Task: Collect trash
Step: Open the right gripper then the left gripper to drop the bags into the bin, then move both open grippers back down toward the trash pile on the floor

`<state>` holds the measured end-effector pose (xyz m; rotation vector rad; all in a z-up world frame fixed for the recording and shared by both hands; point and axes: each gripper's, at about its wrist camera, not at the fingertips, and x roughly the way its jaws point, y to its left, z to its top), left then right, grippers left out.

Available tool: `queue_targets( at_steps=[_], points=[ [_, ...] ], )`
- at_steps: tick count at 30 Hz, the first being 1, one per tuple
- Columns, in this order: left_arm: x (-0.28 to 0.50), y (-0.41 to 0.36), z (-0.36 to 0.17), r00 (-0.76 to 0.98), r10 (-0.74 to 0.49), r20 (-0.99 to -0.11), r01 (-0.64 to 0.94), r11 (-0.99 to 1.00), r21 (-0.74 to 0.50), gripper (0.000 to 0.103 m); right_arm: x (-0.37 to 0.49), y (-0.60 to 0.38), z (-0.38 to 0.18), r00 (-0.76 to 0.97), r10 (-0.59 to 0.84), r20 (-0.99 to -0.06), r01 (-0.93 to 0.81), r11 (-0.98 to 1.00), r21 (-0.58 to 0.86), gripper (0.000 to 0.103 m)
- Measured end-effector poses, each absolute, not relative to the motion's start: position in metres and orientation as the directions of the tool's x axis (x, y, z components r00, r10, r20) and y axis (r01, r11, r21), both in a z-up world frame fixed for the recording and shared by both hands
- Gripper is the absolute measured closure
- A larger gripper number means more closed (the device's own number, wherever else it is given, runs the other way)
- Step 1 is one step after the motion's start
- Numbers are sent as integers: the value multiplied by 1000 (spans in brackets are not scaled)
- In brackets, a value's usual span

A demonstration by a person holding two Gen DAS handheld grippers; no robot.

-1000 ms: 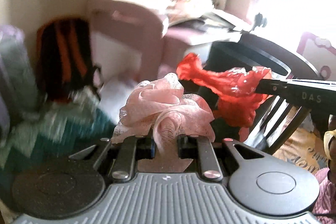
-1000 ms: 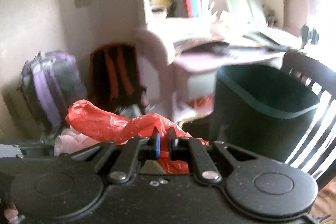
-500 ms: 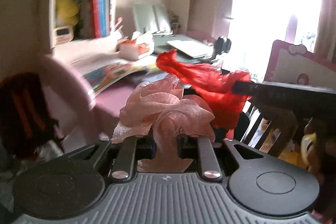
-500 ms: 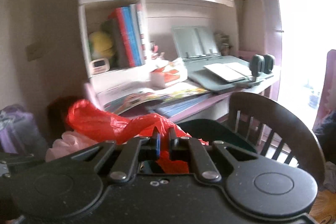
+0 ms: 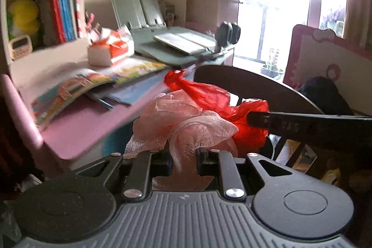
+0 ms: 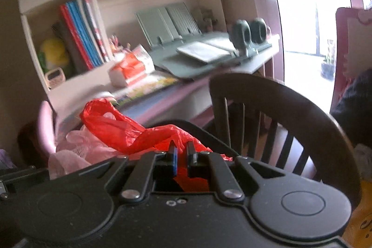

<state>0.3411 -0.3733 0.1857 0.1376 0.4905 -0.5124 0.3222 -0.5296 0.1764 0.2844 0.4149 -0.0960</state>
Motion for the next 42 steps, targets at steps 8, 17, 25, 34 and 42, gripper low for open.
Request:
queue_targets(
  at_steps=[8,17,25,34,42],
  points=[
    [363,-388,149,710,-411,-572,502,865,2,85,337,-541,148,875,-26,-484,168,953,253,85],
    [366,-385,140,693,-408,-595,492,870,-24,72,329,-539,145,874,-27,-485,165,956,244,71],
    [347,-370,156,708,-441,-552,485,871,-74,40,305,-531,156,888,-10,-460,136,961,241,69],
    [308,-339,177,718,-448,-532,478,874,-90,37,259,-510,181,909,30,-417,75,970,232,56],
    [269,-293,195,737,-438,-515,455,885,-100,37,215,-474,197,918,80,-389,2,978,207,53]
  ],
)
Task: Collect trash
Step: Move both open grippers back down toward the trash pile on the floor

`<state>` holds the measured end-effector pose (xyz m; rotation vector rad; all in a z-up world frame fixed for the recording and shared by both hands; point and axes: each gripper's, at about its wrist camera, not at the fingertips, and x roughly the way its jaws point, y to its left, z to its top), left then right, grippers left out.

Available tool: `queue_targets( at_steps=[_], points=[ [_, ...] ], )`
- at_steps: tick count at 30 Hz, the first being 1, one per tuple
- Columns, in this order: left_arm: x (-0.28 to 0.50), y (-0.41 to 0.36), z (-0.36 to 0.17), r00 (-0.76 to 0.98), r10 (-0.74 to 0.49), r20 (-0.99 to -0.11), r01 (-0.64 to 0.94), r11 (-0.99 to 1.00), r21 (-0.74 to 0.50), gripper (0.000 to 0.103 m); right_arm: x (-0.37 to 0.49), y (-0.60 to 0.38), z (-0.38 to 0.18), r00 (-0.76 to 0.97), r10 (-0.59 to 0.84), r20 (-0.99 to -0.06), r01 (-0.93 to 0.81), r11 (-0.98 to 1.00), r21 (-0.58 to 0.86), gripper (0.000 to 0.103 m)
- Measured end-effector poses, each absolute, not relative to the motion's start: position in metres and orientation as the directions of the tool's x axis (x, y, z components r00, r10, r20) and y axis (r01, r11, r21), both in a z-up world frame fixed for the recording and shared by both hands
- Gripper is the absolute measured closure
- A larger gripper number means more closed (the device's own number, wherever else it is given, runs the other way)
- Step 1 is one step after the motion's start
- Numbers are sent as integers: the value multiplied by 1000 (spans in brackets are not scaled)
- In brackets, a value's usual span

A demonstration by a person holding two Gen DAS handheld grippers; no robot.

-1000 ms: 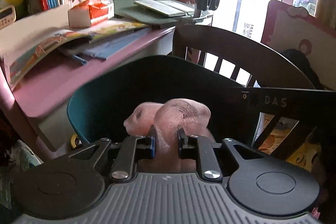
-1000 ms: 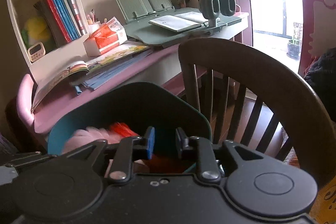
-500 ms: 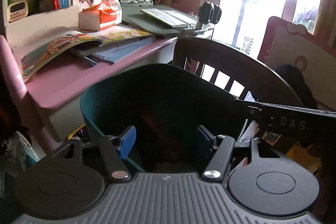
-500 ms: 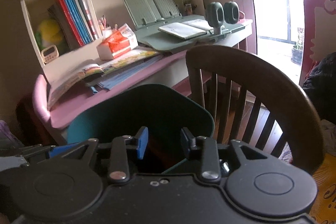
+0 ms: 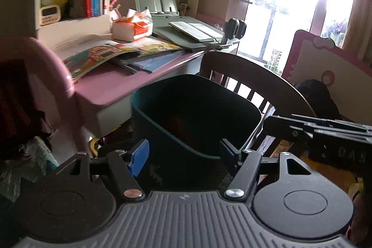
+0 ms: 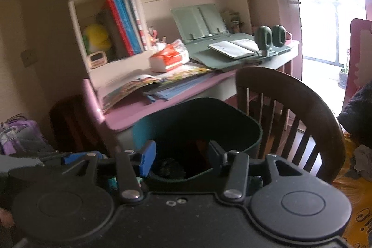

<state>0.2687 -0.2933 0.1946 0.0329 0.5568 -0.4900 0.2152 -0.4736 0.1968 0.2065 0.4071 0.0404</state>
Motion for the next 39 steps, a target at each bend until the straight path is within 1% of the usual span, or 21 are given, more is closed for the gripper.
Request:
queue_targets(
  at_steps=[8,12,20,26,28,30,35,38,39],
  points=[
    [230,-233,207,764,-425,-486,425,898,-116,37,185,-418,202,910,154,-385,-83,977,194,51],
    [217,-195,206,782,-394,-483,387,914,-119,37,175,-380,201,905,189,-381,-127,975,182,49],
    [192,-104,177,797,-328,-507,305,943,-130,37,167,-302,181,860,305,-409,-253,951,179,48],
    [183,-40,144,804,-244,-542,212,970,-121,32,173,-245,144,815,369,-448,-307,929,206,48],
    [181,-20,130,806,-218,-550,185,976,-116,29,178,-228,127,796,386,-465,-313,922,229,48],
    [180,-3,114,808,-190,-557,161,982,-103,21,185,-214,109,774,409,-483,-317,911,264,47],
    [183,34,63,789,-172,-590,129,985,-114,17,203,-186,56,724,414,-552,-307,910,280,47],
    [191,52,25,764,-169,-622,103,985,-140,5,215,-170,18,684,397,-612,-289,918,273,46],
    [194,57,13,757,-167,-632,94,985,-148,4,219,-165,4,670,392,-631,-279,920,275,46]
  ],
)
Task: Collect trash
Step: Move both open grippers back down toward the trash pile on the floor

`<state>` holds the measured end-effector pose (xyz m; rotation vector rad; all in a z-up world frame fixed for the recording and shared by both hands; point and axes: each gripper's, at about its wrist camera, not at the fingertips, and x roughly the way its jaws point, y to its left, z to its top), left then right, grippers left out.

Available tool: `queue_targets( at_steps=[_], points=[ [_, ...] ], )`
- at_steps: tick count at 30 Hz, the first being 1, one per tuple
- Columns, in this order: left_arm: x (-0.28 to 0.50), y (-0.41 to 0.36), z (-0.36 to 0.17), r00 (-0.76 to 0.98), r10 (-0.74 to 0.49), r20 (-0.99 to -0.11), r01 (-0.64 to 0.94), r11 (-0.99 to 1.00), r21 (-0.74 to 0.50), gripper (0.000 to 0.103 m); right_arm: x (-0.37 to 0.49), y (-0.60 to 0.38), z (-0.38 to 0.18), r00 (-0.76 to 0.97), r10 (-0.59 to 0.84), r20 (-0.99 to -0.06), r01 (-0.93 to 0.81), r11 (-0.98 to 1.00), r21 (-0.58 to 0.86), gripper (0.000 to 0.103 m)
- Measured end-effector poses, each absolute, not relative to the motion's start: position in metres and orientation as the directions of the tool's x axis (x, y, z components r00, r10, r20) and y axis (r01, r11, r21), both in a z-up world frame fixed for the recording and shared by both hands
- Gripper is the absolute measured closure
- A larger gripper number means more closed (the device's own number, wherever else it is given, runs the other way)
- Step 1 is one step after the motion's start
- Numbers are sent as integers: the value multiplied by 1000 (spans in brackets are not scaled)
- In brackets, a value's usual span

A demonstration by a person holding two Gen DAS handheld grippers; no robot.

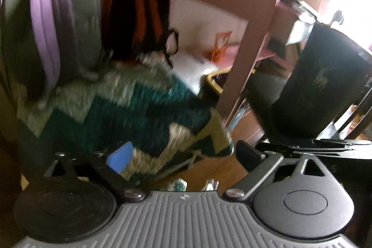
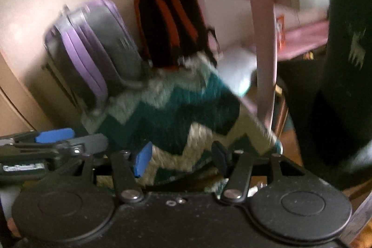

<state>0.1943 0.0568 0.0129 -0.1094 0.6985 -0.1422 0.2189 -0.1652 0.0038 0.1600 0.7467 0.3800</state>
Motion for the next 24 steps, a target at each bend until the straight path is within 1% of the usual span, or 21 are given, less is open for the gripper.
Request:
queue_targets(
  at_steps=[6,10,14,17,21,24],
  points=[
    [223,74,-76,683,-147,-715,32,985,-172,4,249,-148,-80,597,345,-724,-212,939,271,46],
    [244,71,-144,574,-143,-807,-13,983,-183,4,279,-144,-136,539,269,-798,-151,963,223,46],
    [270,63,-208,434,-172,-884,-45,976,-212,4,311,-153,-194,457,195,-868,-35,979,202,46],
    [287,61,-250,348,-194,-917,-85,968,-236,4,336,-162,-231,393,166,-904,57,977,204,46],
    [308,58,-303,252,-190,-949,-125,966,-227,4,362,-175,-280,294,135,-946,172,966,192,46],
    [320,56,-342,194,-188,-963,-147,965,-218,4,380,-179,-312,232,107,-967,209,965,157,46]
  ],
)
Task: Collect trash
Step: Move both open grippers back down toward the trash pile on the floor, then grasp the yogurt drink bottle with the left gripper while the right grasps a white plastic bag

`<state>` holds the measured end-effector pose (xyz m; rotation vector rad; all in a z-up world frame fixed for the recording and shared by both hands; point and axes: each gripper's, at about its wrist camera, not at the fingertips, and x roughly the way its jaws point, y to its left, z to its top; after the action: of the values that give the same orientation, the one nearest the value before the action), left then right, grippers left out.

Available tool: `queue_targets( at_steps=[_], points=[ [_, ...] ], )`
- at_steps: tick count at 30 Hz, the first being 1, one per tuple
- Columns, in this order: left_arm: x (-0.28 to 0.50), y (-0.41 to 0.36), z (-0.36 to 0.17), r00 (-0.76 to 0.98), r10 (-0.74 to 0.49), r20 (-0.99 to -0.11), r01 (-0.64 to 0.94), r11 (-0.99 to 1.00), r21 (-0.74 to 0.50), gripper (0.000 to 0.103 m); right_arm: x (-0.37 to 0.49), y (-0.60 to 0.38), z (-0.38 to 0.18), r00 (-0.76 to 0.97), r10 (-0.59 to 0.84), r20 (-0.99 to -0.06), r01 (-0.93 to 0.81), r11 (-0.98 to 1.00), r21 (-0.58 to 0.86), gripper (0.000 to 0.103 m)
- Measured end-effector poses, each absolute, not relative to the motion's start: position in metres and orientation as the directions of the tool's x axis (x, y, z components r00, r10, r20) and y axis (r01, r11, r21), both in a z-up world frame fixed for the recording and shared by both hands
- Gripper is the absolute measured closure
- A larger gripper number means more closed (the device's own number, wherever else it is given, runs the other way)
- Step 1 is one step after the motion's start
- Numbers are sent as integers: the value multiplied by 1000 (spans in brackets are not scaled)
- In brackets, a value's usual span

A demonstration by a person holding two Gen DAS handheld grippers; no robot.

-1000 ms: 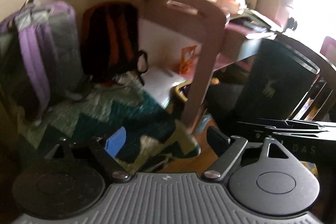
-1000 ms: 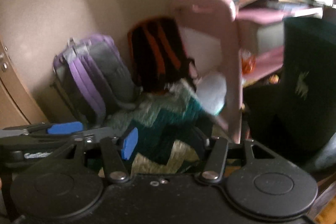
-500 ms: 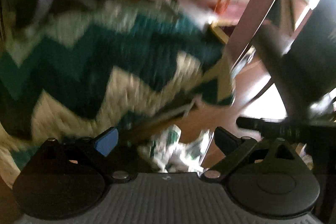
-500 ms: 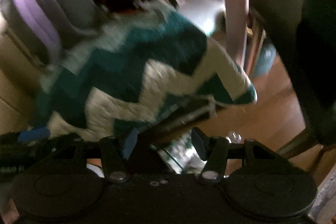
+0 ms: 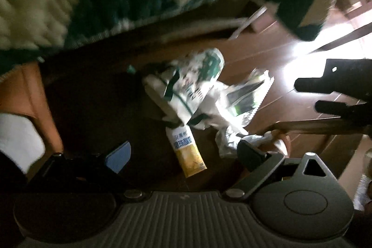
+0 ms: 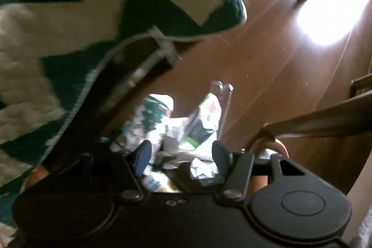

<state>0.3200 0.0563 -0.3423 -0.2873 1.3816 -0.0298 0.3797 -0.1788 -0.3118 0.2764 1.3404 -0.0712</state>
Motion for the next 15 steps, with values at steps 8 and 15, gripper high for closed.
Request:
queue_targets(
  at_steps=[8,15],
  points=[
    [333,44,-433,71,-212,-975,-180,959,-221,4,420,-182,-374,134,85,-987,214,970,112,46],
    [333,23,-484,23,-221,-975,-168,961,-221,5,442,-191,-424,89,87,-992,252,962,107,46]
  ],
)
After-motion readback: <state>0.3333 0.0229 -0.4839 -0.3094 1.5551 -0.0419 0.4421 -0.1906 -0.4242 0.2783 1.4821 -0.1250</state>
